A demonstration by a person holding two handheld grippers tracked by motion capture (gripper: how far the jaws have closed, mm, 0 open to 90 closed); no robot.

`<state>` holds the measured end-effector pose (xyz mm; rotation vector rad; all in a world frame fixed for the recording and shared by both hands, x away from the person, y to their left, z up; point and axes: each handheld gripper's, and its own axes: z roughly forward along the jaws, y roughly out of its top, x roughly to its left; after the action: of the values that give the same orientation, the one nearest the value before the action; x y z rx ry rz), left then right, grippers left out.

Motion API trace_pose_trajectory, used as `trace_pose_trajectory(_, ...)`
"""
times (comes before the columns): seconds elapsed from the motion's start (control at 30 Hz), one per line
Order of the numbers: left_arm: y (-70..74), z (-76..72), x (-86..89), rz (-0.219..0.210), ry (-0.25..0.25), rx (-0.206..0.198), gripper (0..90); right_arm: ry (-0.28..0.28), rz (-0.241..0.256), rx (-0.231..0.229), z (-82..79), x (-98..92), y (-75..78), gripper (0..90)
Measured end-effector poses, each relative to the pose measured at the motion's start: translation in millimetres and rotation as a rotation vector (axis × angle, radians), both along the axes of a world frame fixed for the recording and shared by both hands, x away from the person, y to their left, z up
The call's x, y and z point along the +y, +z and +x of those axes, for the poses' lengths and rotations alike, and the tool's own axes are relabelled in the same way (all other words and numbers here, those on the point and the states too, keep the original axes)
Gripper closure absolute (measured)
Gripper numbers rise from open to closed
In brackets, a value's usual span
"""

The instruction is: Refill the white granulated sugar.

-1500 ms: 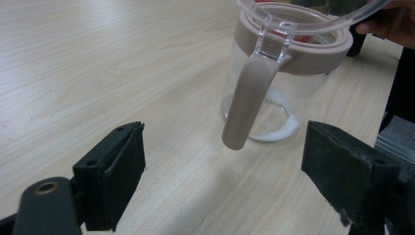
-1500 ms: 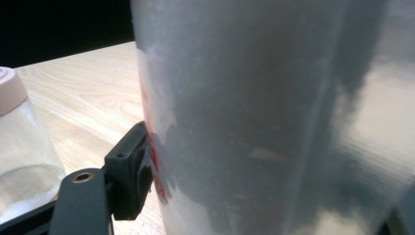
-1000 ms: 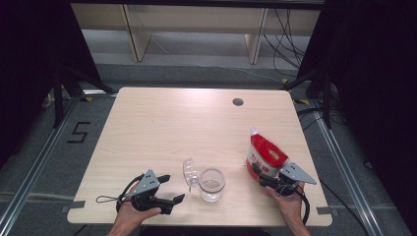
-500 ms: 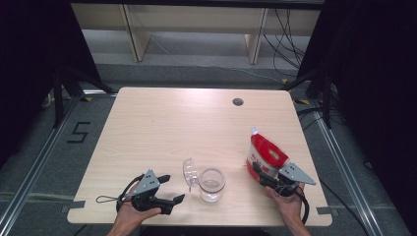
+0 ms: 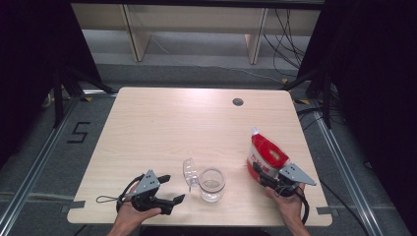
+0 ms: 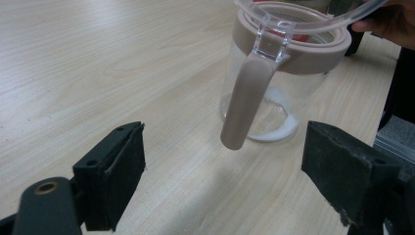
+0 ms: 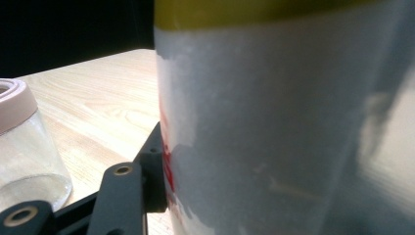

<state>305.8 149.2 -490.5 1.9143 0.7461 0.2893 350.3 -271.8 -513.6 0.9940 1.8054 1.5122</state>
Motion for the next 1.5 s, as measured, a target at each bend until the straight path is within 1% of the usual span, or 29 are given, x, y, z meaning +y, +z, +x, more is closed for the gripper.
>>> trace_pose_trajectory(0.07, -0.5, 0.1, -0.6, -0.006, 0.001, 0.003, 15.8, -0.004, 0.010, -0.006, 0.2, 0.6, -0.7, 44.3)
trace_pose_trajectory(0.1, -0.6, 0.2, -0.7, -0.008, 0.002, 0.003, 15.8, -0.018, -0.008, 0.021, -1.3, -0.1, -0.2, 43.6)
trace_pose_trajectory(0.13, -0.7, 0.3, -0.6, -0.010, 0.002, 0.004, 15.8, -0.027, -0.002, 0.016, -2.0, 0.7, 0.2, 43.5)
trace_pose_trajectory(0.17, -0.7, 0.6, -0.1, -0.002, -0.001, 0.004, 15.8, -0.004, -0.009, -0.006, -0.2, -0.4, 0.4, 43.3)
trace_pose_trajectory(0.2, -0.7, -0.1, -0.6, -0.004, 0.005, 0.013, 15.8, -0.022, 0.007, 0.012, -1.8, 1.2, 0.2, 43.4)
trace_pose_trajectory(0.27, -0.9, -0.7, -1.3, -0.017, 0.009, 0.017, 15.8, -0.022, 0.004, 0.006, -1.0, 1.1, -0.1, 44.5)
trace_pose_trajectory(0.33, -0.7, -0.2, -1.0, -0.014, 0.006, 0.011, 15.8, -0.021, -0.004, 0.024, -0.9, 0.3, 0.1, 45.1)
trace_pose_trajectory(0.43, -0.8, 0.2, -0.6, -0.005, 0.000, 0.008, 15.8, 0.005, 0.016, 0.022, -0.4, 0.9, 0.7, 45.8)
trace_pose_trajectory(0.47, -0.9, -0.1, -1.0, -0.010, 0.002, 0.009, 15.8, -0.005, 0.001, 0.022, -0.3, 0.4, 1.1, 46.0)
trace_pose_trajectory(0.53, -0.6, 0.6, -0.7, -0.003, -0.007, 0.002, 15.8, 0.019, -0.003, 0.009, 1.6, -0.4, 1.4, 46.4)
trace_pose_trajectory(0.57, -0.5, 0.4, -0.7, 0.002, -0.004, 0.002, 15.8, 0.025, 0.003, 0.021, 0.0, 0.0, 2.3, 46.6)
trace_pose_trajectory(0.6, -0.6, 0.1, -1.0, 0.001, -0.002, 0.004, 15.8, 0.011, -0.026, 0.010, -0.1, -1.5, 2.8, 46.7)
trace_pose_trajectory(0.63, -0.5, 0.0, -0.9, 0.002, -0.003, 0.006, 15.8, 0.008, 0.005, 0.030, -1.6, 0.3, 3.1, 46.9)
trace_pose_trajectory(0.73, -0.7, 0.3, -0.7, -0.007, -0.008, 0.005, 15.8, 0.005, -0.019, 0.037, -2.3, -1.3, 6.5, 47.3)
trace_pose_trajectory(0.8, -1.0, 0.3, -0.8, -0.009, -0.006, 0.006, 15.8, 0.007, -0.066, 0.016, -3.6, -2.4, 9.2, 47.6)
trace_pose_trajectory(0.83, -0.5, 0.1, 0.0, 0.008, -0.005, 0.006, 15.8, 0.013, -0.102, -0.049, -0.6, -4.4, 9.6, 47.7)
trace_pose_trajectory(0.87, -0.7, 0.2, -0.2, 0.007, -0.005, 0.007, 15.8, -0.011, -0.128, -0.041, -2.4, -5.1, 11.3, 47.7)
trace_pose_trajectory(0.9, -0.7, 0.1, -0.3, 0.008, -0.005, 0.009, 15.8, -0.012, -0.114, -0.051, -1.7, -5.3, 10.5, 47.8)
trace_pose_trajectory(0.93, -0.6, 0.1, -0.3, 0.007, -0.006, 0.007, 15.8, -0.019, -0.099, -0.032, -3.3, -5.3, 10.6, 47.8)
trace_pose_trajectory(1.0, -0.7, 0.5, -0.5, -0.007, -0.010, 0.008, 15.8, -0.005, -0.139, -0.058, -2.6, -6.4, 12.4, 48.0)
trace_pose_trajectory(1.03, -0.7, 0.4, -0.5, -0.011, -0.007, 0.008, 15.8, -0.009, -0.131, -0.063, -3.5, -5.4, 13.3, 48.1)
trace_pose_trajectory(1.13, -0.4, 0.8, 1.0, 0.005, -0.009, 0.009, 15.8, 0.014, -0.163, -0.072, -6.3, -4.6, 16.6, 48.3)
trace_pose_trajectory(1.17, -0.3, 0.7, 1.0, 0.004, -0.008, 0.010, 15.8, 0.009, -0.168, -0.058, -9.6, -2.7, 17.7, 48.3)
trace_pose_trajectory(1.2, -0.5, 0.3, 0.2, -0.009, -0.003, 0.012, 15.8, 0.019, -0.193, -0.071, -10.3, -2.3, 18.4, 48.4)
trace_pose_trajectory(1.33, -0.2, 1.0, 1.8, 0.008, -0.011, 0.006, 15.8, 0.041, -0.252, -0.091, -16.7, 2.4, 20.5, 48.6)
trace_pose_trajectory(1.4, -0.5, 0.8, 1.5, 0.007, -0.010, 0.009, 15.8, 0.038, -0.258, -0.119, -18.3, 4.7, 21.4, 48.6)
trace_pose_trajectory(1.43, -0.6, 0.6, 1.2, 0.004, -0.009, 0.013, 15.8, 0.054, -0.272, -0.114, -18.0, 4.4, 23.0, 48.7)
trace_pose_trajectory(1.47, -0.9, -0.2, 0.5, -0.003, -0.001, 0.023, 15.8, 0.043, -0.247, -0.121, -19.5, 6.9, 22.8, 48.7)
trace_pose_trajectory(1.5, -1.0, -0.2, 0.2, -0.005, -0.001, 0.024, 15.8, 0.063, -0.256, -0.116, -19.1, 6.3, 24.2, 48.7)
